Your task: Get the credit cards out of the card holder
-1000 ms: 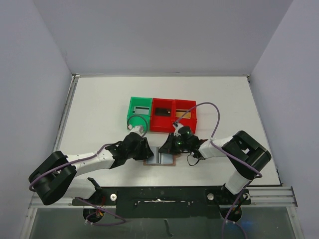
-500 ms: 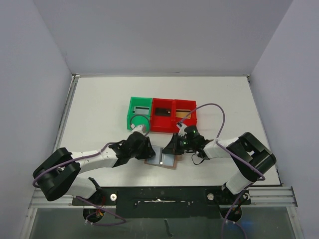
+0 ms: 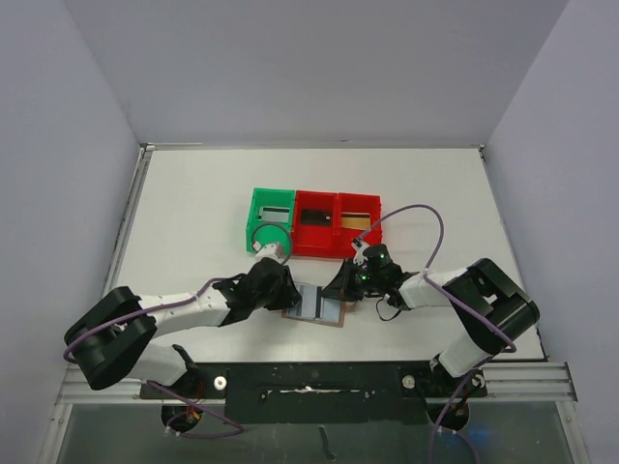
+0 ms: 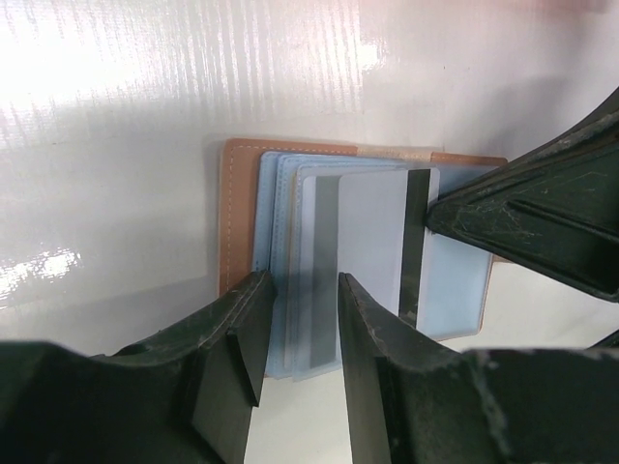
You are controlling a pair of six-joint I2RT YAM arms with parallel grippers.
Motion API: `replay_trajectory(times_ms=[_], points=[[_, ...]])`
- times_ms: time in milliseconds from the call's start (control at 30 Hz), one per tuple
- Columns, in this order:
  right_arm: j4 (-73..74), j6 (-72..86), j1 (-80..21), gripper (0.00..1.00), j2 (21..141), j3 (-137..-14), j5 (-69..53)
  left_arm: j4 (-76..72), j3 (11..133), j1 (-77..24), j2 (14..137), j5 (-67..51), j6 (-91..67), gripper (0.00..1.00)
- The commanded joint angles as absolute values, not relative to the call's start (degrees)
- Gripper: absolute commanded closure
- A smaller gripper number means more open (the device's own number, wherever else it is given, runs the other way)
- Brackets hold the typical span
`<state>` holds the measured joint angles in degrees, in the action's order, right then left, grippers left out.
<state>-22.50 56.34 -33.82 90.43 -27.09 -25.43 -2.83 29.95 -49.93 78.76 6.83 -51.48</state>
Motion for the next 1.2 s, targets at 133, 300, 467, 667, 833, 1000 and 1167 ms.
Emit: replay_trajectory(times_ms=[133, 300, 467, 667, 833, 1000, 1167], points=[[-20.6, 54.01, -33.6, 1.0, 89.37, -28.66, -24.38, 3.69, 31.06, -50.96, 73.74, 10.79, -51.23, 0.63], [-20.3, 53.22, -33.49, 1.0, 89.79, -29.13, -24.46, 0.95, 32.58, -51.42, 70.72, 10.66, -49.76, 0.62], [-19.83, 52.36, -33.49, 1.0, 90.28, -29.86, -25.08, -9.5, 30.78, -51.32, 71.48, 4.16, -47.11, 0.64], [-20.1, 52.22, -33.41, 1.0, 90.09, -29.93, -25.44, -16.88, 28.88, -51.35, 78.79, -3.21, -46.44, 0.81], [-20.56, 52.54, -33.05, 0.97, 89.78, -29.34, -25.28, -11.49, 28.36, -51.33, 80.44, 2.13, -49.65, 0.86], [-20.78, 52.65, -32.96, 0.97, 89.57, -29.03, -25.37, -8.5, 27.3, -51.33, 79.16, 5.26, -50.27, 0.87], [-22.76, 53.94, -33.09, 0.82, 89.04, -28.15, -26.01, -5.18, 28.3, -51.42, 80.82, 6.59, -50.23, 0.88]])
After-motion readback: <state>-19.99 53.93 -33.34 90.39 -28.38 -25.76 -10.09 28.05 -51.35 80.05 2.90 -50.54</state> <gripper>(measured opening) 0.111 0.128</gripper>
